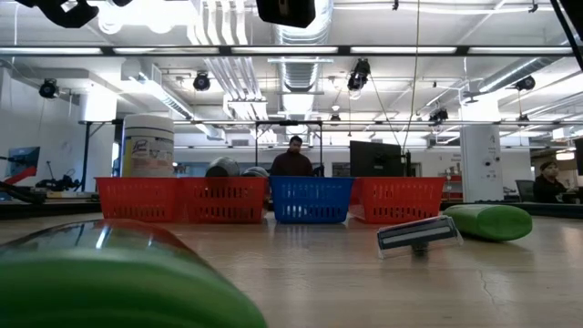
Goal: Pick & Place Travel size toiletries
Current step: Put the gray deodorant into the middle red bin
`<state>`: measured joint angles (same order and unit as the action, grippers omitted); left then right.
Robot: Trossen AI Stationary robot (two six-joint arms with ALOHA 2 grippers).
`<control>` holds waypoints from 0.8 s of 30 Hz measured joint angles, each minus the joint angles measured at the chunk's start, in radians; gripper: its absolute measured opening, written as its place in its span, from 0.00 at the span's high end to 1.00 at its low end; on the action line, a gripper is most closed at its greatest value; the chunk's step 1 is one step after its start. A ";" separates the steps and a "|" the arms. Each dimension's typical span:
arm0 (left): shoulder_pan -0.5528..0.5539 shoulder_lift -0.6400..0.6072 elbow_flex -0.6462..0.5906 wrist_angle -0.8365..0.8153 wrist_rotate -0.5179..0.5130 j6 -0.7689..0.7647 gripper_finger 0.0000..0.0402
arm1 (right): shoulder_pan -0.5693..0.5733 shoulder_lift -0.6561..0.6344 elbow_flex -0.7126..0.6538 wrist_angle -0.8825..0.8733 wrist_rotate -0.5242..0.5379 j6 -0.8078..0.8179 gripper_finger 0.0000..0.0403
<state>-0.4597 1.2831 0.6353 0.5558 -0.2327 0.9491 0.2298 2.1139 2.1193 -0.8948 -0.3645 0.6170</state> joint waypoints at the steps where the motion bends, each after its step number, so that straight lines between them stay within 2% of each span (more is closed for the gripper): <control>1: 0.000 -0.004 0.000 -0.008 -0.001 0.000 0.51 | 0.000 0.000 0.000 0.000 0.001 0.000 0.50; 12: 0.000 -0.083 -0.002 -0.110 -0.052 -0.056 0.49 | -0.005 -0.001 0.004 0.004 0.012 -0.024 0.50; 20: 0.001 -0.090 -0.002 -0.203 -0.270 -0.090 0.45 | 0.002 0.000 0.004 -0.005 -0.017 -0.029 0.50; 24: 0.001 -0.119 -0.002 -0.201 -0.232 -0.099 0.45 | -0.005 0.000 0.003 -0.015 0.004 -0.029 0.50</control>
<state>-0.4583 1.1643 0.6331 0.3548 -0.4651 0.8505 0.2244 2.1139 2.1223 -0.9097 -0.3603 0.5884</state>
